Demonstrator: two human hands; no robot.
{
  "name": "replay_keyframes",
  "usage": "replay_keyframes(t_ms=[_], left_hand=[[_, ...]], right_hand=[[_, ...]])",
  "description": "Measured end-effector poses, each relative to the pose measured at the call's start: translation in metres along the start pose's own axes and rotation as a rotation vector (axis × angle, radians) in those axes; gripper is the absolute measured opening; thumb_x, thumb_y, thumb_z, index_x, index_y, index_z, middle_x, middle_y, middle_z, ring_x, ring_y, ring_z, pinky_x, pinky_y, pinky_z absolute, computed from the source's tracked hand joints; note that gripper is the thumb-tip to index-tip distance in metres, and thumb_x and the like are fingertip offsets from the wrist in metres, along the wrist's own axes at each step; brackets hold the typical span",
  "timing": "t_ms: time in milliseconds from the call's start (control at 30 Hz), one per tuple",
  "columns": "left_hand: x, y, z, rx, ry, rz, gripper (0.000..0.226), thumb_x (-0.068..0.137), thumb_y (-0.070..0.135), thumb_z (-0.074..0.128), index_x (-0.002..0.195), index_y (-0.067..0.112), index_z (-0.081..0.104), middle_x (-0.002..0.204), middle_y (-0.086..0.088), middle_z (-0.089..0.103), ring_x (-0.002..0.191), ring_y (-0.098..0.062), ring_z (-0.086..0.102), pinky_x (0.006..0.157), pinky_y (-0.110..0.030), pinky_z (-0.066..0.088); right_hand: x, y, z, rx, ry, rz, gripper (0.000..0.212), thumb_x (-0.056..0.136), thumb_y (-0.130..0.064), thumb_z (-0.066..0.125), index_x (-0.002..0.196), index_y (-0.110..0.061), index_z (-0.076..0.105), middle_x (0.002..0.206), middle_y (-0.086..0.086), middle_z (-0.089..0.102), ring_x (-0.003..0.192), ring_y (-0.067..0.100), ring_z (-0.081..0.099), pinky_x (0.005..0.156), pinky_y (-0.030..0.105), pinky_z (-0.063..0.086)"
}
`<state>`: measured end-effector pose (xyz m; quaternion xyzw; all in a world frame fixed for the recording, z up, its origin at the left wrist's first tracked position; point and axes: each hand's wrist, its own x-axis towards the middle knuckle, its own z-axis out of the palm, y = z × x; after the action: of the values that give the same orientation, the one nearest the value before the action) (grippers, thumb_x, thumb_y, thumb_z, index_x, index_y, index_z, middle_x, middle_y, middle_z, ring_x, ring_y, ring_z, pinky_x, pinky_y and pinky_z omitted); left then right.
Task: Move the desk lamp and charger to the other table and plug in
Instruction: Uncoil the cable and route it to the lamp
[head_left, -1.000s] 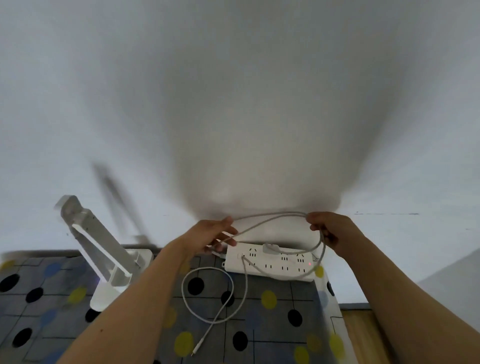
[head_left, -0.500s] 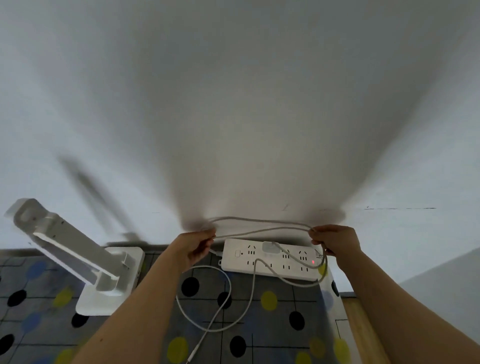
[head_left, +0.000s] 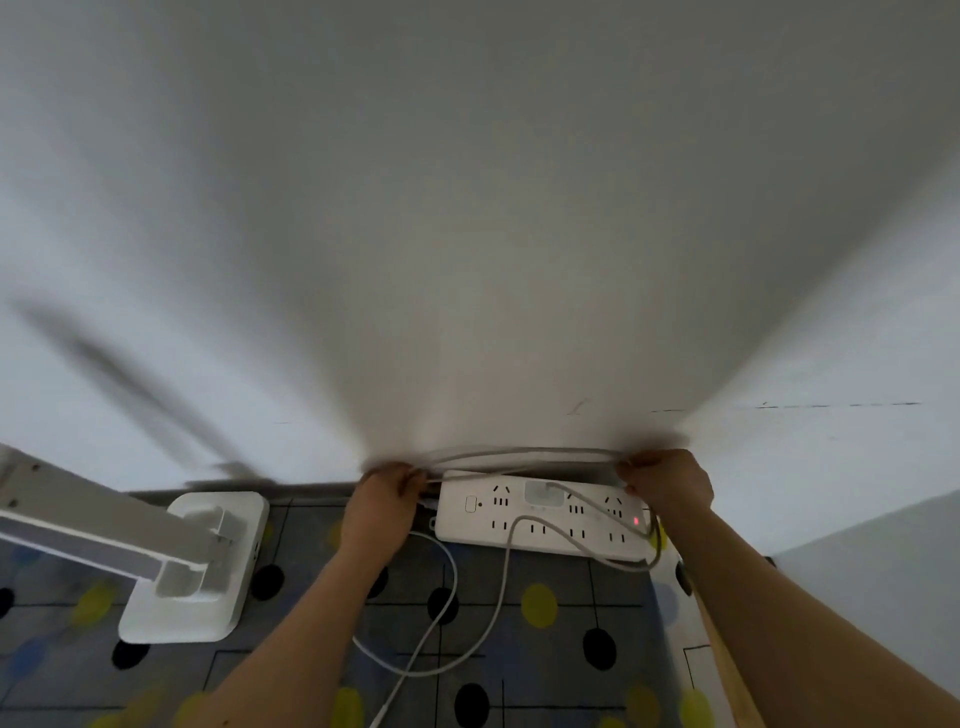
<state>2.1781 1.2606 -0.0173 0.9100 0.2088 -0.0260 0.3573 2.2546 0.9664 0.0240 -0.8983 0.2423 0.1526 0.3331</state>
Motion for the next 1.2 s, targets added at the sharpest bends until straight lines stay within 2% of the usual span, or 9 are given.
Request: replay_keyframes(t_ms=[233,433,533,667,733,800,900,1067,1200], left_hand=[[-0.006,0.005,0.003,-0.01,0.028,0.007,0.022,0.098,0.024,0.047,0.087,0.012,0.061,0.079,-0.002,0.06,0.067,-0.014,0.052,0.061,-0.027,0.037],[-0.007,0.004,0.006,-0.056,0.103,-0.033,0.026,0.098,0.023,0.048,0.085,0.005,0.063,0.075,-0.011,0.068,0.061,-0.018,0.058,0.054,-0.029,0.044],[-0.006,0.007,0.009,-0.021,0.133,-0.056,0.022,0.093,0.016,0.053,0.079,0.002,0.062,0.07,-0.012,0.065,0.062,-0.025,0.059,0.056,-0.033,0.045],[-0.013,0.008,0.012,-0.103,0.231,-0.183,0.005,0.08,0.008,0.062,0.077,0.004,0.065,0.083,-0.011,0.061,0.072,-0.028,0.06,0.064,-0.032,0.046],[-0.011,0.007,0.009,-0.204,0.192,-0.298,0.003,0.078,0.01,0.066,0.081,0.008,0.066,0.088,-0.009,0.064,0.076,-0.023,0.059,0.067,-0.03,0.045],[-0.008,0.004,0.004,-0.285,0.104,-0.341,0.007,0.079,0.012,0.067,0.086,0.012,0.068,0.084,-0.004,0.066,0.076,-0.019,0.058,0.068,-0.027,0.043],[-0.008,0.0,-0.005,-0.413,0.118,-0.37,0.013,0.079,0.013,0.066,0.091,0.016,0.068,0.083,-0.002,0.067,0.078,-0.019,0.06,0.071,-0.029,0.046],[-0.021,0.005,-0.014,-0.434,0.184,-0.258,0.01,0.08,0.014,0.062,0.084,0.023,0.065,0.076,0.01,0.063,0.071,-0.007,0.056,0.056,-0.02,0.04],[-0.027,0.004,-0.028,-0.385,0.222,-0.163,0.005,0.083,0.019,0.062,0.08,0.021,0.065,0.075,0.008,0.065,0.07,-0.008,0.058,0.058,-0.022,0.042]], right_hand=[[-0.004,-0.001,-0.001,-0.134,0.085,-0.079,0.016,0.083,-0.034,0.068,0.089,-0.021,0.073,0.081,0.005,0.066,0.072,0.023,0.056,0.066,0.028,0.042],[-0.003,0.001,0.002,-0.185,0.01,-0.06,0.018,0.081,-0.034,0.069,0.095,-0.024,0.072,0.096,0.007,0.07,0.087,0.027,0.063,0.071,0.031,0.047],[-0.003,0.001,0.002,-0.17,0.007,-0.036,0.018,0.077,-0.033,0.071,0.092,-0.024,0.071,0.091,0.005,0.068,0.08,0.025,0.06,0.069,0.03,0.046],[0.004,0.002,-0.003,-0.025,-0.109,0.066,0.018,0.072,-0.016,0.074,0.09,-0.011,0.072,0.088,0.013,0.071,0.084,0.03,0.067,0.08,0.039,0.056],[0.005,0.005,-0.007,0.076,-0.109,0.132,0.017,0.069,-0.011,0.077,0.083,-0.002,0.071,0.084,0.018,0.071,0.083,0.032,0.069,0.086,0.045,0.056],[0.004,0.009,-0.009,0.1,-0.085,0.163,0.012,0.07,-0.011,0.075,0.07,-0.002,0.066,0.075,0.017,0.067,0.072,0.029,0.064,0.087,0.043,0.056],[-0.005,0.007,-0.009,0.18,-0.034,0.158,0.015,0.074,-0.011,0.071,0.063,-0.005,0.062,0.067,0.014,0.062,0.067,0.027,0.058,0.081,0.037,0.055],[-0.026,-0.006,-0.019,0.409,0.109,0.023,0.012,0.075,-0.011,0.068,0.065,-0.018,0.067,0.066,0.008,0.067,0.069,0.029,0.065,0.081,0.046,0.057],[-0.043,-0.016,-0.026,0.445,0.205,-0.115,0.013,0.077,-0.017,0.063,0.067,-0.024,0.067,0.066,0.0,0.069,0.072,0.026,0.067,0.076,0.038,0.055]])
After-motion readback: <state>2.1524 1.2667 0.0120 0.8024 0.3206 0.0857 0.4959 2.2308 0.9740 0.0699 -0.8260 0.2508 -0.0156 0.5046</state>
